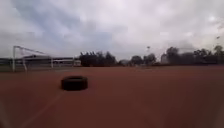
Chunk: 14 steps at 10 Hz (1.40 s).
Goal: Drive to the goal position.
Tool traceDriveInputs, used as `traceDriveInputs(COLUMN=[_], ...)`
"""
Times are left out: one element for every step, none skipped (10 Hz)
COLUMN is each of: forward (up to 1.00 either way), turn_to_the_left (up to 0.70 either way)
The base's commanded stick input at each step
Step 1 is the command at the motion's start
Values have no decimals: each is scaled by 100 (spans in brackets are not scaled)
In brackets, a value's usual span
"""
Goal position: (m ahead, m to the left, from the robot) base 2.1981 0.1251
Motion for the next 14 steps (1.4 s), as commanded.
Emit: traceDriveInputs(forward=[70,70,70,70,70,70,70,70,70,70,70,70,70,70], turn_to_the_left=[0,0,0,0,0,0,0,0,0,0,0,0,0,0])
